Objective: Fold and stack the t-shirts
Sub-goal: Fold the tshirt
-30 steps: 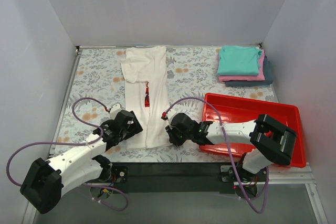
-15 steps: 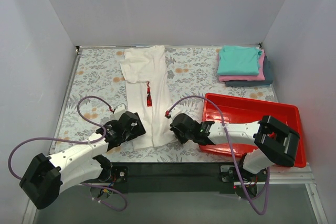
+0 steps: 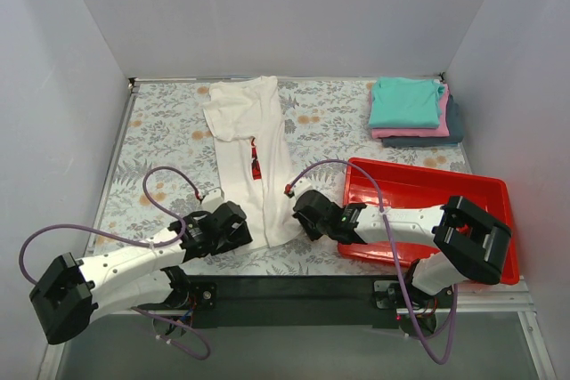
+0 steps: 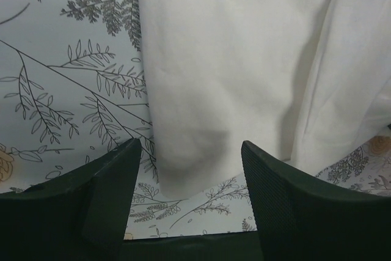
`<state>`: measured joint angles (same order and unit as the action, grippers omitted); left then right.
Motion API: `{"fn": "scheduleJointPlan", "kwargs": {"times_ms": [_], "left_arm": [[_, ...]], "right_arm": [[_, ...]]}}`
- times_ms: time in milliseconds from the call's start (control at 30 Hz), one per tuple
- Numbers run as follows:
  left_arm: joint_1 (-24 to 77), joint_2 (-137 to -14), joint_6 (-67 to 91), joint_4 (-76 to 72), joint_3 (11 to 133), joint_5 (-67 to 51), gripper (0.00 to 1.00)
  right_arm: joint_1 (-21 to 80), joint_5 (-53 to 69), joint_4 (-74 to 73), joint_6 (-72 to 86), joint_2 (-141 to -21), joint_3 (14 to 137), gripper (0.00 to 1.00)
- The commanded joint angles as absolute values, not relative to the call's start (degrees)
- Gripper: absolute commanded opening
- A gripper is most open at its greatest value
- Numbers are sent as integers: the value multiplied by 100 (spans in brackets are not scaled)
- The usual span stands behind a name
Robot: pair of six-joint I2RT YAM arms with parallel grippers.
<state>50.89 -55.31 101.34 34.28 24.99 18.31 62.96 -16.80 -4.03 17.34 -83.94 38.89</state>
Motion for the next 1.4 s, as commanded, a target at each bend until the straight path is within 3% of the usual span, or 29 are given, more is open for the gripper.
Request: {"fn": "scheduleJointPlan", "kwargs": {"times_ms": [0, 700, 900, 1367], "left_arm": [[5369, -5353, 10712, 3726, 2356, 1644, 61], [5818, -5678, 11030, 4192, 2382, 1871, 24], [5897, -5845, 10969, 4245, 2461, 1907, 0], [6608, -5818, 10345, 3841, 2540, 1240, 0]], "right_arm": [[6258, -1819, -730, 1635, -8367, 3902, 1], [6258, -1591, -659, 1591, -8385, 3937, 1], [6258, -1486, -756, 1547, -8148, 3937, 1], [6267, -54, -1862, 1257, -7761, 4131, 1]]}}
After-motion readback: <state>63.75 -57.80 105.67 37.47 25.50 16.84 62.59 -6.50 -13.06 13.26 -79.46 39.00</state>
